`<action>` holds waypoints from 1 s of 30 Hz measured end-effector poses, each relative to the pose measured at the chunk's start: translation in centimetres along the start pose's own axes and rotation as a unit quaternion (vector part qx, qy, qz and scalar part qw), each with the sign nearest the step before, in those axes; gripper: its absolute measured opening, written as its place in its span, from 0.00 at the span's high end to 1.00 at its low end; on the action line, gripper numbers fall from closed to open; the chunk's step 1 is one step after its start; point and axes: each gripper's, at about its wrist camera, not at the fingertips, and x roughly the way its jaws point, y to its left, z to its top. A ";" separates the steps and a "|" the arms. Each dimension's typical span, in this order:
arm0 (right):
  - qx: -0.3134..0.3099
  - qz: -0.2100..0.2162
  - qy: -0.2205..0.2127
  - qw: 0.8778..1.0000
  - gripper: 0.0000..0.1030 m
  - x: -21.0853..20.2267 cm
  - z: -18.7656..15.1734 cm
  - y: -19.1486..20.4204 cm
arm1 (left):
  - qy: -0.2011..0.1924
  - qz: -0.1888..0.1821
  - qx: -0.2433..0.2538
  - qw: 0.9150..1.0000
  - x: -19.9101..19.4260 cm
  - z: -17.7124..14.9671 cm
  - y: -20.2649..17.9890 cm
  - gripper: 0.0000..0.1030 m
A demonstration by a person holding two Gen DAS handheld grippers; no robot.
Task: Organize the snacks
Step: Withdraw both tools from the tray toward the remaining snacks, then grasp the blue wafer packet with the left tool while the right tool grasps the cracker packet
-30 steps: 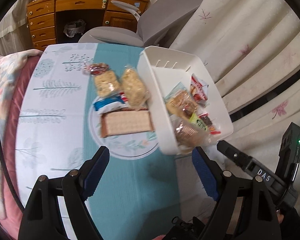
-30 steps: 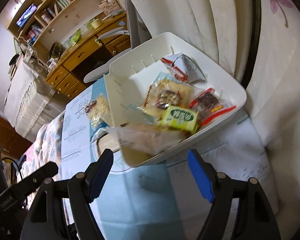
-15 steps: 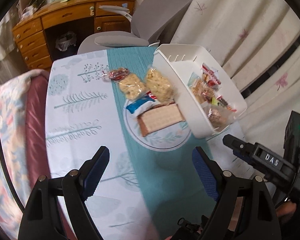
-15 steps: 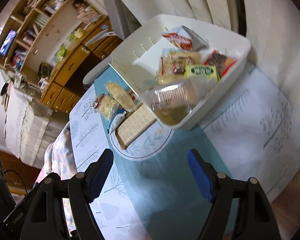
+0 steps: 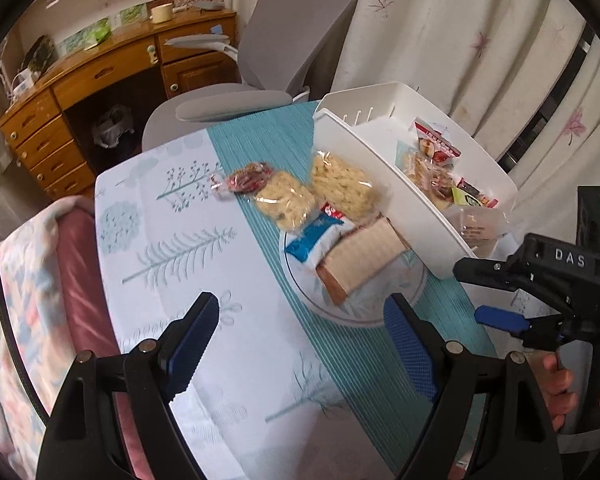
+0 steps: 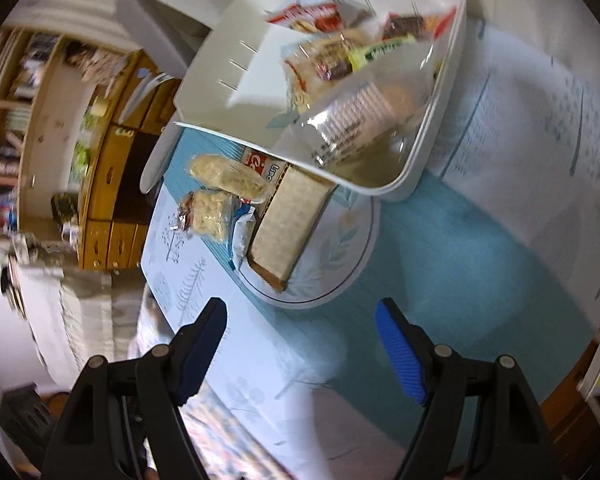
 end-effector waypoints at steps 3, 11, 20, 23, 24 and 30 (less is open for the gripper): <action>0.032 0.002 0.006 0.999 0.25 1.6 0.4 0.5 | -0.011 0.002 0.019 1.000 1.4 0.7 0.4 0.19; 0.095 -0.015 -0.012 0.995 0.25 5.1 1.7 1.2 | -0.037 -0.004 0.078 0.996 5.5 2.2 0.3 0.19; 0.116 -0.020 -0.014 0.993 0.25 8.8 3.8 1.3 | -0.008 -0.022 0.102 0.994 12.0 2.6 0.3 0.19; 0.122 -0.028 -0.016 0.992 0.25 9.8 4.4 1.5 | -0.002 -0.022 0.103 0.994 13.7 2.4 0.3 0.19; 0.122 -0.031 -0.013 0.992 0.25 10.0 4.5 1.5 | 0.003 -0.021 0.102 0.995 14.3 2.4 0.3 0.19; 0.105 -0.062 -0.006 0.993 0.25 11.5 5.0 2.2 | 0.014 -0.027 0.091 0.995 16.4 2.5 0.2 0.19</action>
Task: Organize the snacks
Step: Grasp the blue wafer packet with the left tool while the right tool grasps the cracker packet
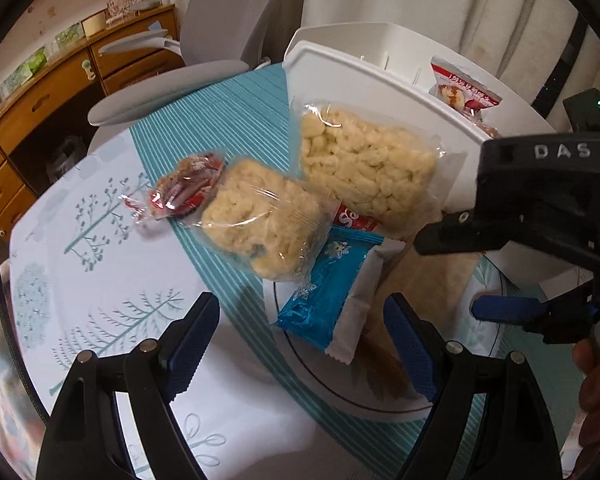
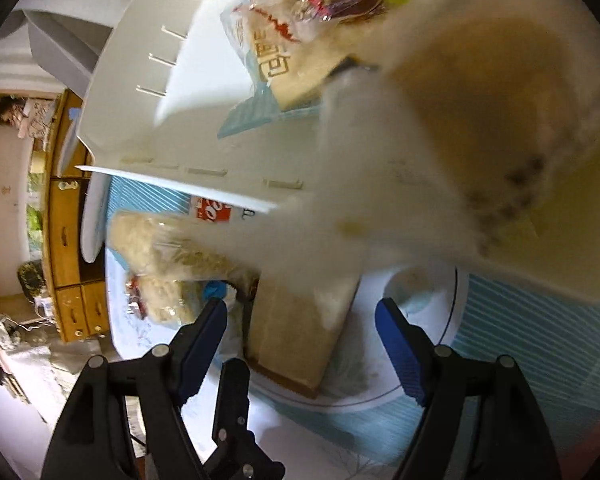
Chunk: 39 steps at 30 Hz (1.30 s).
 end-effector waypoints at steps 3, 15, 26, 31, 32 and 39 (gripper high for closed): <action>-0.007 -0.013 -0.002 1.000 0.24 0.4 0.2 0.4 | 0.002 -0.004 -0.005 1.000 0.6 0.2 -0.1 0.21; -0.066 -0.102 -0.010 0.993 0.26 1.3 0.2 3.5 | 0.019 -0.035 -0.054 0.998 2.2 1.1 0.0 0.46; -0.099 -0.158 -0.016 0.982 0.36 2.2 -0.2 6.0 | 0.018 -0.035 -0.065 0.997 1.6 0.3 1.1 0.66; -0.098 -0.149 -0.004 0.984 0.38 2.2 0.5 5.7 | 0.025 -0.028 -0.069 0.997 1.0 -0.4 1.3 0.66; -0.098 -0.148 -0.003 0.984 0.41 2.0 1.0 5.6 | 0.028 -0.027 -0.072 0.997 0.8 -0.6 1.3 0.67; -0.087 -0.123 0.001 0.989 0.56 0.3 2.4 2.8 | 0.031 -0.021 -0.093 0.995 -1.6 -2.6 2.2 0.67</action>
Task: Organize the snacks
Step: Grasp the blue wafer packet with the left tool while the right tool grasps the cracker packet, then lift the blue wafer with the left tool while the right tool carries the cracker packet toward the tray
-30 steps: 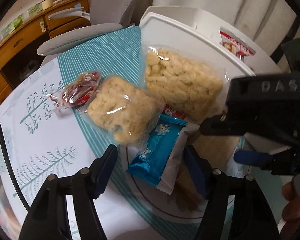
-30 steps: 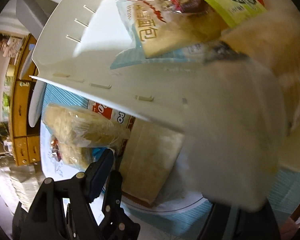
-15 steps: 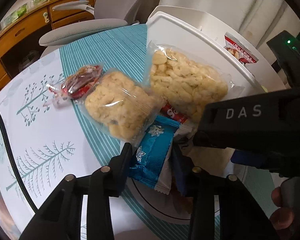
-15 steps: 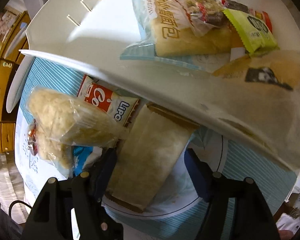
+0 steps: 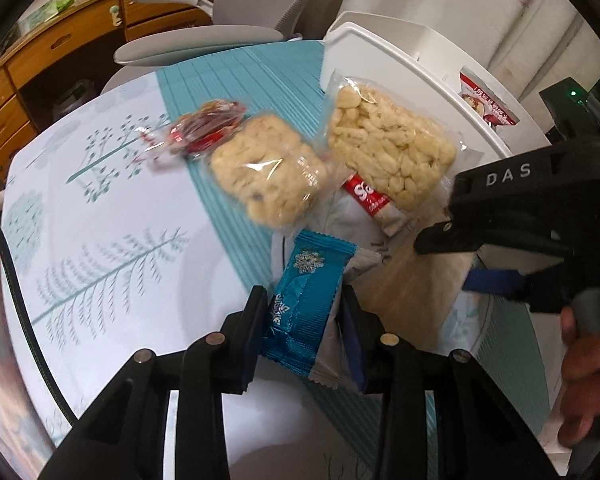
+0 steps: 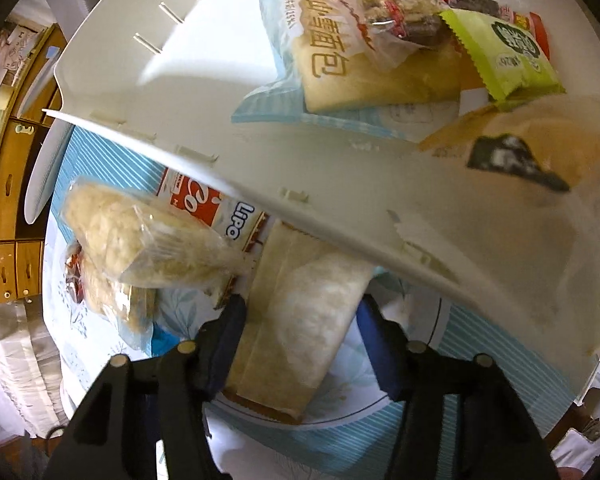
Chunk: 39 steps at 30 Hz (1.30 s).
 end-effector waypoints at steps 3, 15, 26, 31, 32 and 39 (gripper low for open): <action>-0.001 0.013 0.010 1.000 0.58 -0.4 0.4 -0.9 | -0.002 0.000 -0.012 1.000 -1.3 -0.9 0.2 0.67; 0.001 0.048 0.036 0.998 0.58 -0.4 -0.6 -1.3 | -0.006 0.012 -0.068 0.998 -4.8 -4.6 1.6 0.67; -0.046 -0.025 0.024 0.998 0.30 1.3 -2.1 3.9 | -0.023 0.031 -0.106 0.994 -7.1 -6.1 4.1 0.67; -0.082 -0.074 0.022 0.994 0.25 2.2 -2.7 6.1 | -0.033 0.041 -0.120 0.991 -8.3 -6.6 5.1 0.67; -0.087 -0.082 0.019 0.993 0.25 2.3 -2.9 6.4 | -0.035 0.043 -0.126 0.991 -8.6 -6.8 5.4 0.67; -0.103 -0.079 0.023 0.991 0.31 2.4 -4.7 6.5 | -0.046 0.053 -0.154 0.986 -10.5 -8.0 6.1 0.67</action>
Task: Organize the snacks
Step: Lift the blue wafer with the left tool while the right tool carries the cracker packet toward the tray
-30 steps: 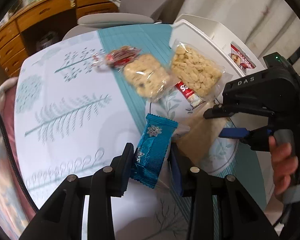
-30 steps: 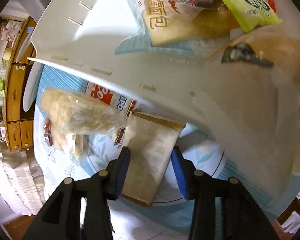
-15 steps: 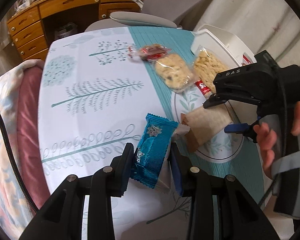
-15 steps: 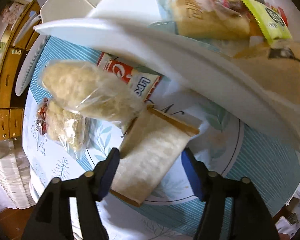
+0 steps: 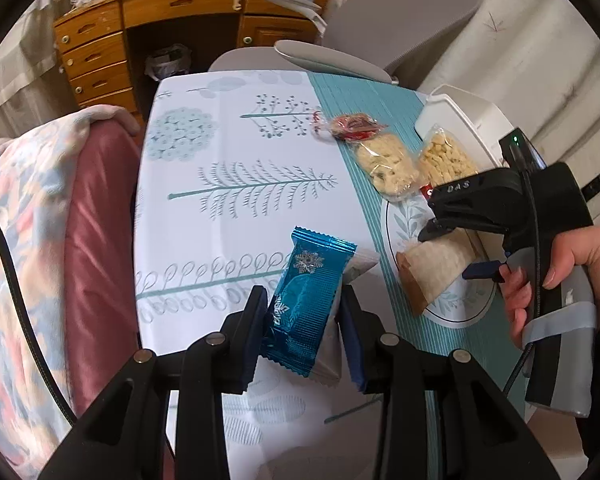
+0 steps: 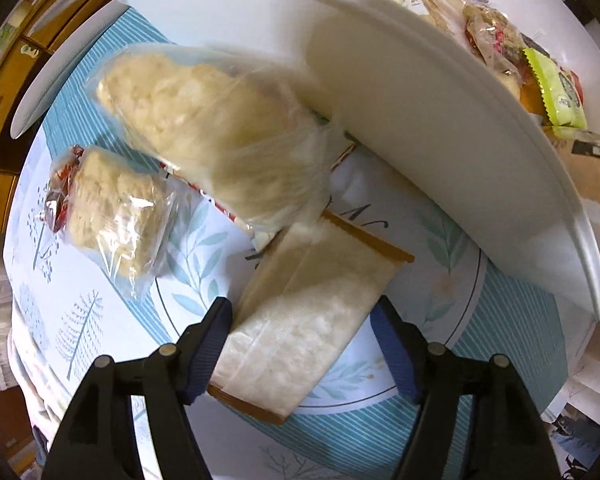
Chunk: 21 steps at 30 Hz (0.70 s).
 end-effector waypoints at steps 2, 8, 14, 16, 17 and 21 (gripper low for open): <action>-0.009 0.008 0.006 1.000 0.37 -0.5 -0.8 -1.2 | -0.003 -0.002 -0.008 1.000 -0.6 -0.3 0.1 0.67; -0.042 0.027 0.014 0.999 0.41 -0.8 -5.4 -3.7 | -0.010 -0.007 -0.014 1.000 -2.4 -1.3 -0.4 0.67; -0.067 0.052 0.040 0.996 0.41 -0.8 -9.3 -5.1 | -0.020 -0.014 -0.007 1.000 -4.0 -2.4 -1.9 0.67; -0.075 0.062 0.047 0.994 0.41 -1.0 -10.9 -5.8 | -0.020 -0.018 -0.008 1.000 -4.5 -2.7 -2.3 0.67; -0.079 0.068 0.051 0.993 0.42 -1.2 -11.5 -6.1 | -0.021 -0.019 -0.007 1.000 -4.8 -2.9 -2.6 0.67; -0.104 0.093 0.061 0.988 0.43 -2.6 -13.7 -7.2 | -0.029 -0.025 -0.005 0.999 -6.1 -3.5 -3.7 0.67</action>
